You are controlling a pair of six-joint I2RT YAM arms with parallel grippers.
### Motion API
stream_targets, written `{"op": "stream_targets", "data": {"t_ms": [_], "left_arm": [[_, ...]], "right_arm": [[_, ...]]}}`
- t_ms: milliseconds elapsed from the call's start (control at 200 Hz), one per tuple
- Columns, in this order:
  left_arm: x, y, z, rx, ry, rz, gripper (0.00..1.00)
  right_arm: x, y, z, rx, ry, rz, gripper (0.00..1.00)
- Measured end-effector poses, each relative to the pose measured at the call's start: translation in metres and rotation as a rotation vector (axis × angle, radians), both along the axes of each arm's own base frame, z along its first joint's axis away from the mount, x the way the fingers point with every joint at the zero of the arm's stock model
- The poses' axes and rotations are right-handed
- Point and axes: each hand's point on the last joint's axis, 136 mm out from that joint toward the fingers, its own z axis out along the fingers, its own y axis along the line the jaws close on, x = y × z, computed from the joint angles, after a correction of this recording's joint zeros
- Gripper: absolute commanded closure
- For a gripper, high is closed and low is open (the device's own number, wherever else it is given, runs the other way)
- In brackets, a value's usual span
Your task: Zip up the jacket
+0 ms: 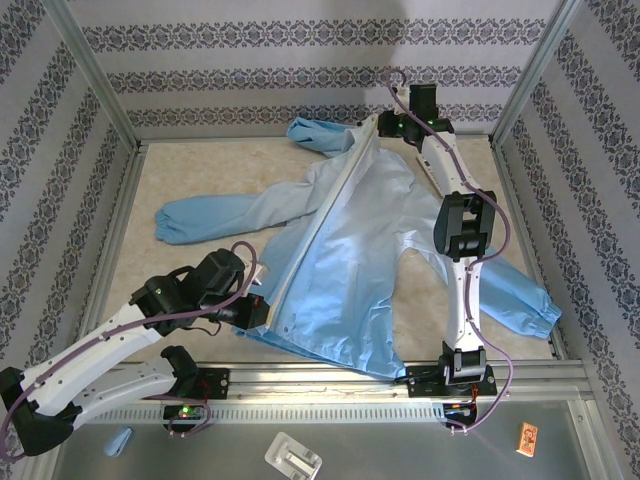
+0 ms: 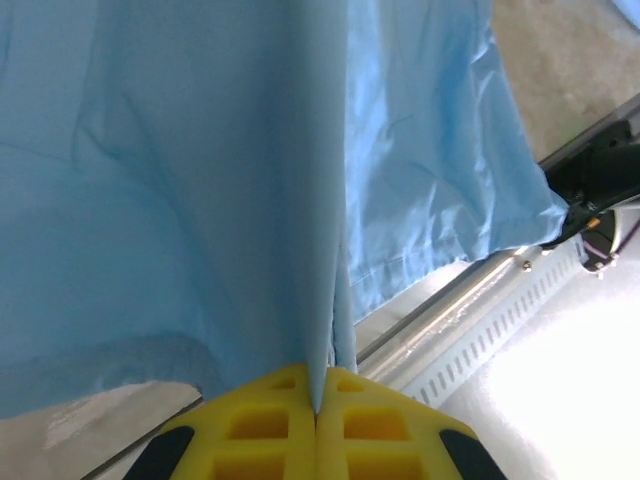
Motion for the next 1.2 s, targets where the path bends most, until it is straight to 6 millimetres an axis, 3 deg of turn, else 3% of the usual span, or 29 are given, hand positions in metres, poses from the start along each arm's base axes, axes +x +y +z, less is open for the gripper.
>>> {"op": "stream_targets", "data": {"t_ms": [250,475,724,839,1199], "left_arm": [[0.018,0.018,-0.019,0.083,0.031,0.127,1.0],[0.036,0.034,-0.024,0.078,0.073,0.238,1.0],[0.054,0.049,-0.035,0.085,0.129,0.311,1.0],[0.064,0.058,-0.039,0.083,0.144,0.349,1.0],[0.096,0.079,-0.025,0.03,0.108,0.417,1.0]], "right_arm": [[0.009,0.001,-0.02,0.001,0.031,0.0,1.0],[0.021,0.003,-0.015,0.012,0.012,0.0,1.0],[0.025,-0.001,-0.029,0.015,0.026,-0.017,1.0],[0.028,-0.002,-0.026,0.014,0.013,-0.022,1.0],[0.035,-0.01,-0.016,0.003,-0.028,-0.051,1.0]]}}
